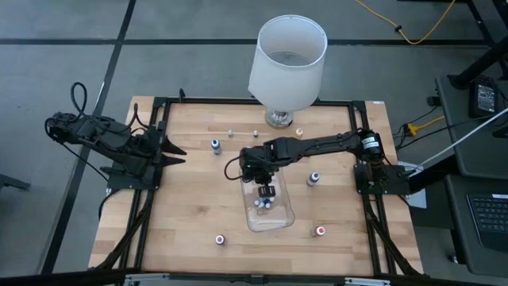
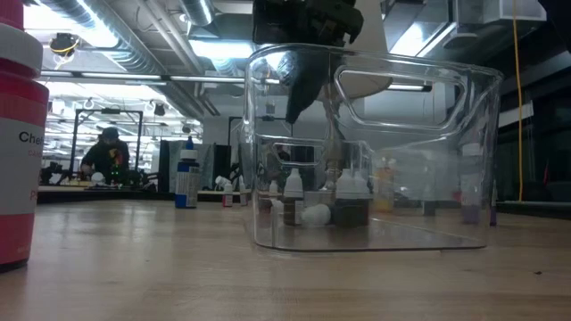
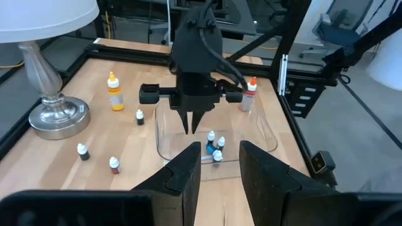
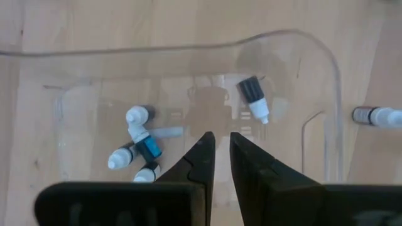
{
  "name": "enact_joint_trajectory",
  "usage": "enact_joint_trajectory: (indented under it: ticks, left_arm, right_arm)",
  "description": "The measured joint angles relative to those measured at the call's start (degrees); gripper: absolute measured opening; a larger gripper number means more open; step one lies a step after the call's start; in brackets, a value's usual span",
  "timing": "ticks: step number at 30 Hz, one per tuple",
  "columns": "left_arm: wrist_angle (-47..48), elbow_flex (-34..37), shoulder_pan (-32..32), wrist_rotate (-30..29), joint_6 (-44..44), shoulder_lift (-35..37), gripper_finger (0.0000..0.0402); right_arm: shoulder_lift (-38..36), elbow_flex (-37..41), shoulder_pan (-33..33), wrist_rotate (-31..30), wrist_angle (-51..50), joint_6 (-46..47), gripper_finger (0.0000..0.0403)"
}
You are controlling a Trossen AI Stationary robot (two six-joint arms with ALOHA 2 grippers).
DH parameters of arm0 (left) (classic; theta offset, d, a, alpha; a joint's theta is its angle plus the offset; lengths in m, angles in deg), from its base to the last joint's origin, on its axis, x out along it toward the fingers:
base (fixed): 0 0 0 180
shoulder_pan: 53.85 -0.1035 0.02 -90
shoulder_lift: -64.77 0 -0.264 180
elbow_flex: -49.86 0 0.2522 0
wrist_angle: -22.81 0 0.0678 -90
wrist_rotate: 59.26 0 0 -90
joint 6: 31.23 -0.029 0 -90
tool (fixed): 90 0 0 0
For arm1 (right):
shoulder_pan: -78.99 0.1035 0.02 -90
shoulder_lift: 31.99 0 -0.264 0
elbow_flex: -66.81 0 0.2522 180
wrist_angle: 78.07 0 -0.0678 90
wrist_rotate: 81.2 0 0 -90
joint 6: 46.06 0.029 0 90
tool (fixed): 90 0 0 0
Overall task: Pick & Place food coloring
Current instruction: Put the small red food coloring bottle into the transparent bin
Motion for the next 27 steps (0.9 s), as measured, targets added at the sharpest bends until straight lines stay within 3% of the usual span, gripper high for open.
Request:
enact_joint_trajectory:
  ticks: [18,27]
  left_arm:
    - [0.0,0.0,0.0,0.0,0.0,0.0,0.0104]
    - [0.0,0.0,0.0,-0.1,0.0,0.0,0.0104]
  right_arm:
    - [0.0,0.0,0.2,0.0,18.5,0.2,0.0053]
    - [0.0,0.0,1.9,0.0,21.0,0.4,0.0053]
